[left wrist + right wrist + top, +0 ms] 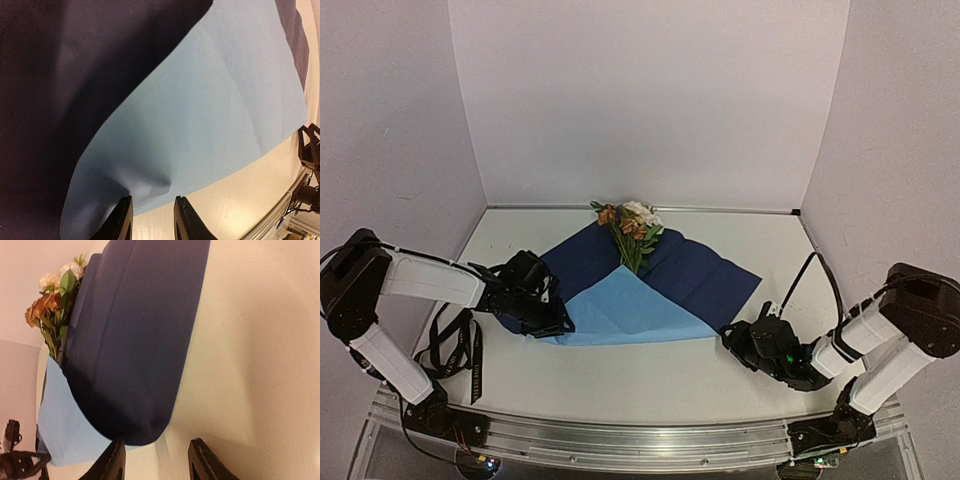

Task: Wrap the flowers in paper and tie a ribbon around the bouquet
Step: Press the fold line of the 1/4-folded wrapping paper, then pick up the one-fourth-folded wrapping paper from the center of the board.

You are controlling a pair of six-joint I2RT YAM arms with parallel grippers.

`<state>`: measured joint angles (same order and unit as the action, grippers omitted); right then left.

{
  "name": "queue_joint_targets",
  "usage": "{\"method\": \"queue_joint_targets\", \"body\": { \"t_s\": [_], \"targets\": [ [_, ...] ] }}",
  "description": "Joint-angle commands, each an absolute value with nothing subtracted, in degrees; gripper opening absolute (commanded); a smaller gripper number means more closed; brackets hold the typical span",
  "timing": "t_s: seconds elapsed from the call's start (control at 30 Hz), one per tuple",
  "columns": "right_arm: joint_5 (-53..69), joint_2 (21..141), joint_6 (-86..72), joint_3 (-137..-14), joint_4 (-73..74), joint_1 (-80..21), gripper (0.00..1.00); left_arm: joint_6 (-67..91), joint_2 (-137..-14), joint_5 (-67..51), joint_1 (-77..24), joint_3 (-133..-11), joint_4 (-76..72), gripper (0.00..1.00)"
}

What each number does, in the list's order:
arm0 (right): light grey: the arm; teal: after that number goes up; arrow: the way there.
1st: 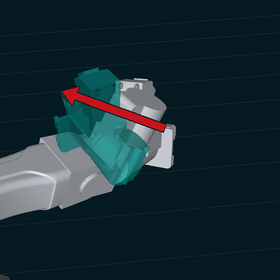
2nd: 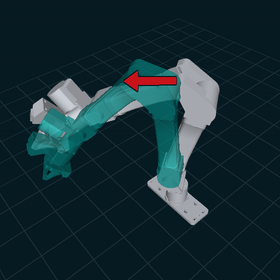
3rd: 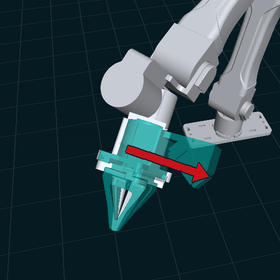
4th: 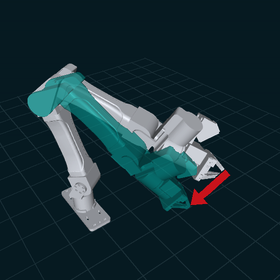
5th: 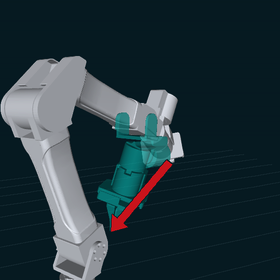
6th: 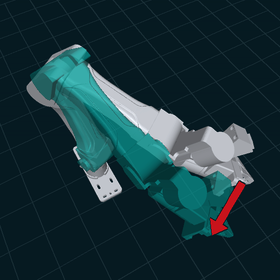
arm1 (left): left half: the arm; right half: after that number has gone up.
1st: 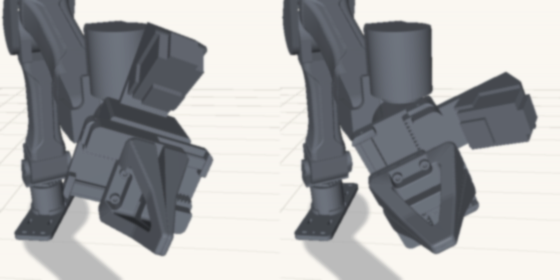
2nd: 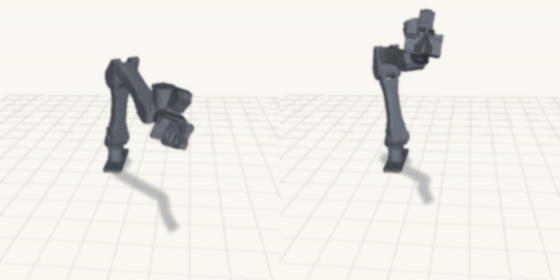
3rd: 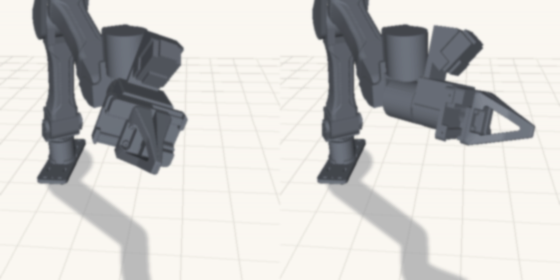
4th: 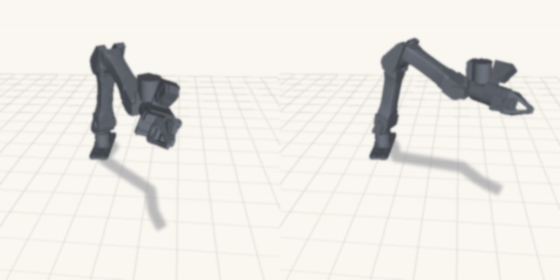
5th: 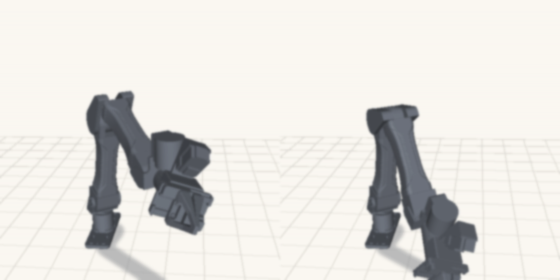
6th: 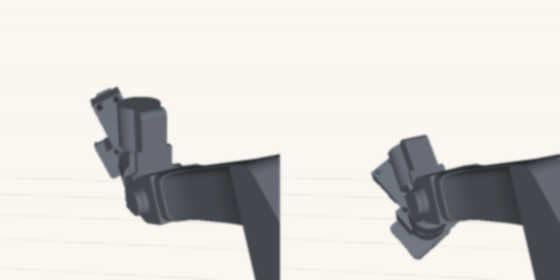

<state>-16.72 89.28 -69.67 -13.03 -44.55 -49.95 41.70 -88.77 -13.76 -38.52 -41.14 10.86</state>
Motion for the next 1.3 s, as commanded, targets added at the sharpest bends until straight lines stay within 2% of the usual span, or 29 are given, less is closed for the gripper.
{"method": "queue_joint_targets", "body": {
  "t_s": [0.0, 0.1, 0.2, 0.47, 0.77, 1.27],
  "targets": [
    [-18.0, 83.7, -67.1, -14.9, -27.7, -54.2, 0.49, 40.0, -86.6, -13.7, -38.6, -45.6, 13.3, 0.31],
    [-20.8, 79.5, -65.5, -18.0, -17.5, -58.2, 0.56, 39.7, -86.5, -13.9, -38.8, -47.0, 14.0, 0.31],
    [-22.6, 79.2, -66.2, -19.5, -14.2, -59.5, 0.62, 39.3, -87.3, -14.3, -39.6, -48.4, 14.1, 0.31],
    [-20.9, 86.0, -67.1, -23.7, -16.8, -58.6, 0.64, 36.3, -94.7, -16.5, -43.3, -55.2, 12.2, 0.3],
    [-17.3, 92.9, -71.1, -25.4, -22.8, -54.7, 0.53, 35.0, -105.3, -16.4, -43.4, -59.2, 10.3, 0.28],
    [-17.9, 94.8, -71.1, -27.2, -23.7, -52.3, 0.43, 35.9, -107.3, -16.4, -43.4, -59.0, 9.7, 0.27]
  ]
}}
